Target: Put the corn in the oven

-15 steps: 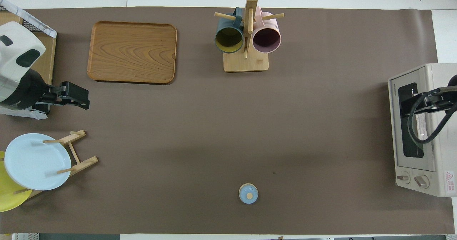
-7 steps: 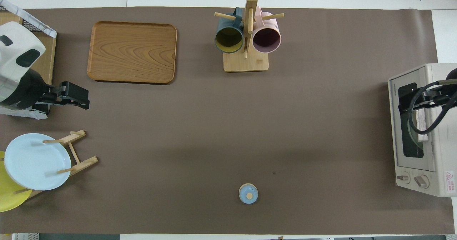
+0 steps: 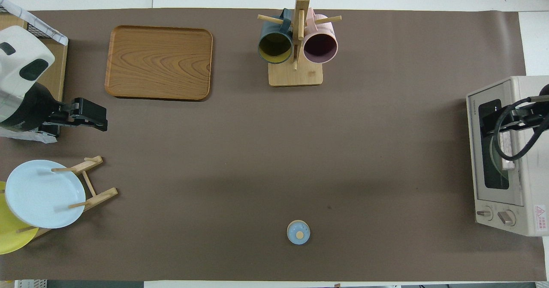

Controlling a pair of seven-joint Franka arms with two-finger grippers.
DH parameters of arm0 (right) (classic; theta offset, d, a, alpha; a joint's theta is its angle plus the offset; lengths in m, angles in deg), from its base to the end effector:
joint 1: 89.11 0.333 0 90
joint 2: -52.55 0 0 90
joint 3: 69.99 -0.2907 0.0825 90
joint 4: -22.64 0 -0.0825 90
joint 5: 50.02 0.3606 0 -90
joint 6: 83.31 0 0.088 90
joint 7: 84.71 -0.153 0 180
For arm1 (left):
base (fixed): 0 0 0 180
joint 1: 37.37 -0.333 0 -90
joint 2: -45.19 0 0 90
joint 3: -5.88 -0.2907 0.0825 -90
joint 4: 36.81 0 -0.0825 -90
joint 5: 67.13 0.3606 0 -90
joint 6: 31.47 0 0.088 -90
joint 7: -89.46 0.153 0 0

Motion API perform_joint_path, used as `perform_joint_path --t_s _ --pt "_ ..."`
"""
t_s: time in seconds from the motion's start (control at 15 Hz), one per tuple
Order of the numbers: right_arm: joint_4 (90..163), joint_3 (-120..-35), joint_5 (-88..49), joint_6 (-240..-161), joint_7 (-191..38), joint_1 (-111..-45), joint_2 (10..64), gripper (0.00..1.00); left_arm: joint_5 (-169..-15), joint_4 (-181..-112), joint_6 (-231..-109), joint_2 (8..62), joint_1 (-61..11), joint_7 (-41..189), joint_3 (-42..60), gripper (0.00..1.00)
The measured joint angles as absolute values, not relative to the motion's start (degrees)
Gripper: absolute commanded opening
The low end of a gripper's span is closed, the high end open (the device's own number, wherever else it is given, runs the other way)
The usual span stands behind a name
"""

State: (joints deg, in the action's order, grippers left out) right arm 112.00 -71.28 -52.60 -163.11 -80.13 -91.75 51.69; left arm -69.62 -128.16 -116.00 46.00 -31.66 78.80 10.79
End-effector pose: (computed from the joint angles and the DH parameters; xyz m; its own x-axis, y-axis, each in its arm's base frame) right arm 0.5063 -0.0195 0.5373 0.9818 0.0488 -0.1837 0.0552 -0.9980 0.0301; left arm 0.5012 -0.1013 0.5427 0.9939 -0.0023 -0.1107 0.0001 -0.9998 0.0221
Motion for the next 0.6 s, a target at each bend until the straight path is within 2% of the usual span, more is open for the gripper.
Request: perform_joint_path --t_s 0.6 --pt "111.4 -71.1 -52.5 -164.9 -80.1 -92.5 51.9 1.0 -69.6 -128.2 -116.0 46.0 -31.7 78.8 10.8 1.0"
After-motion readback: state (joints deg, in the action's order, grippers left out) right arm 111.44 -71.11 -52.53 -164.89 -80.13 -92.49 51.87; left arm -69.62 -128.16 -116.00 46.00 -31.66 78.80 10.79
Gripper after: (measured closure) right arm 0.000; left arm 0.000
